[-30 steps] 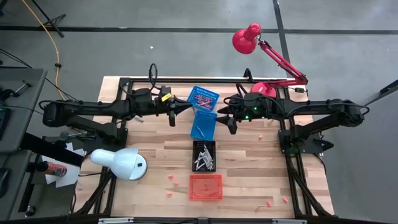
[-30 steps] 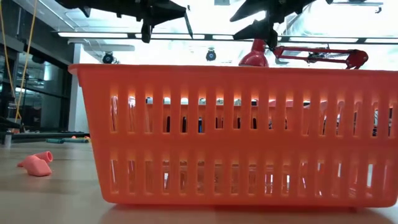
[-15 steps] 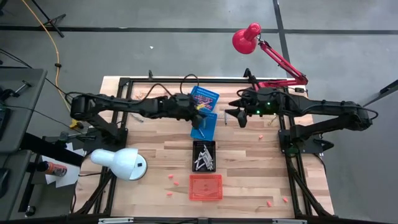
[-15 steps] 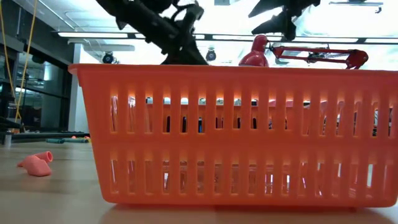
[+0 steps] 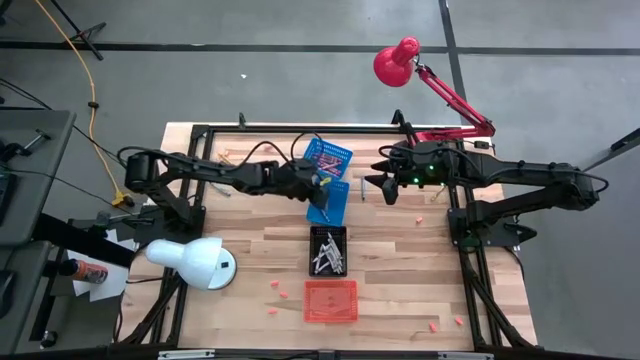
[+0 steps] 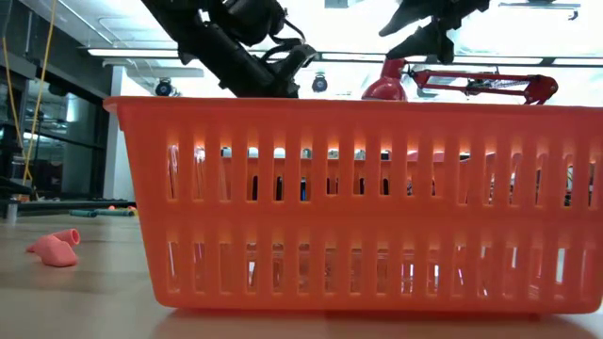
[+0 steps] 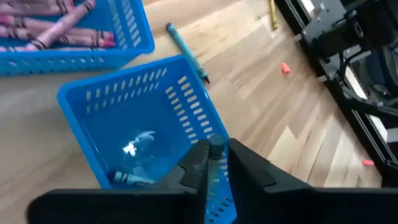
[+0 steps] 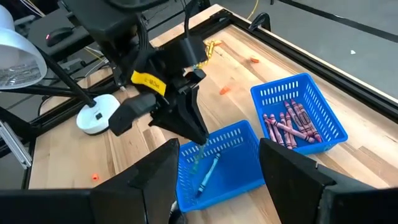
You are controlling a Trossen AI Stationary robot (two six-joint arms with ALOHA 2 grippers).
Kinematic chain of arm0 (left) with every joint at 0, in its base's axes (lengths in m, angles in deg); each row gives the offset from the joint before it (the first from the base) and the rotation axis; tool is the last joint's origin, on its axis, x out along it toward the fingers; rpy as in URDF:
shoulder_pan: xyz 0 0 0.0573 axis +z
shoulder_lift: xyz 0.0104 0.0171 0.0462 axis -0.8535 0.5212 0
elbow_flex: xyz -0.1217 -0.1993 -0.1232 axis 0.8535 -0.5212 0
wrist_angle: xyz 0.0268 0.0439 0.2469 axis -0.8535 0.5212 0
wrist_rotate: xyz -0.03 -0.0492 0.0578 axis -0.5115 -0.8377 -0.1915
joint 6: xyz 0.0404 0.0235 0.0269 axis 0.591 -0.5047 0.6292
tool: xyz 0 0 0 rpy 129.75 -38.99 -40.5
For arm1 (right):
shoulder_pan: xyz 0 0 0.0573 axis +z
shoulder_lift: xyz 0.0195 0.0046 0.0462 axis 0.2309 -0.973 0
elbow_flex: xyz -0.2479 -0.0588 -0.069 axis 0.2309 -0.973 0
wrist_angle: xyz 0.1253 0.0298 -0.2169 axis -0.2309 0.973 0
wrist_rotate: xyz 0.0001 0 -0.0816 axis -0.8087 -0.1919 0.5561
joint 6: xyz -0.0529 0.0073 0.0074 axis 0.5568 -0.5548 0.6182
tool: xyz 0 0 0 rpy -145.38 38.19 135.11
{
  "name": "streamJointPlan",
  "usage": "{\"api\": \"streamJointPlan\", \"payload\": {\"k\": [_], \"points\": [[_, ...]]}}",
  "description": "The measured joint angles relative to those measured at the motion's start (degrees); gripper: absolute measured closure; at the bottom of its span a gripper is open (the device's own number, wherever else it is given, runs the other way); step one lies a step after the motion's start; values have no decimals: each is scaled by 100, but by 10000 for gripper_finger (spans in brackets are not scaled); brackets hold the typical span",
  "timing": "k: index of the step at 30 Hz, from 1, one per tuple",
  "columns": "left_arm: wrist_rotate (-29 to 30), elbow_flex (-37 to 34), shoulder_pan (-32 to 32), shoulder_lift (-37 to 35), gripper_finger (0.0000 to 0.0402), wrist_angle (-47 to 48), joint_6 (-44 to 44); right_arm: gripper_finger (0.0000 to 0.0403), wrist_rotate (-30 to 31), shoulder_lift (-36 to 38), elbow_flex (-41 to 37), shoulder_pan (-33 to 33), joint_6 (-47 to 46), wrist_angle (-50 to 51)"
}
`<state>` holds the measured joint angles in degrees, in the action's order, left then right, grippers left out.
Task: Sort crayons
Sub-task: Put the blue crayon into the bottom blue bin
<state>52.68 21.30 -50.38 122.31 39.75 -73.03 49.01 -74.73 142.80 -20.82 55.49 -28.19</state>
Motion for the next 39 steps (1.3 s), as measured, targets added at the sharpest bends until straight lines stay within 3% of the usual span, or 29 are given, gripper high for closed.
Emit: {"api": "streamJointPlan", "payload": {"k": [6,11,17,21,28,39], "points": [[-93,89,126,-117,281,166,307,185,-7,0,0,0,16,95],[-211,342,509,-881,236,744,1064,185,-80,0,1,0,16,127],[734,431,748,-1912,225,3204,2071,185,-152,0,1,0,-123,175],[861,412,1105,-2023,225,5232,2400,185,-151,0,2,0,-99,181],[547,256,2082,-1356,224,7079,3349,185,-109,0,0,-4,-41,164],[861,256,2243,577,224,7672,5535,185,-105,0,1,-4,-36,164]]}}
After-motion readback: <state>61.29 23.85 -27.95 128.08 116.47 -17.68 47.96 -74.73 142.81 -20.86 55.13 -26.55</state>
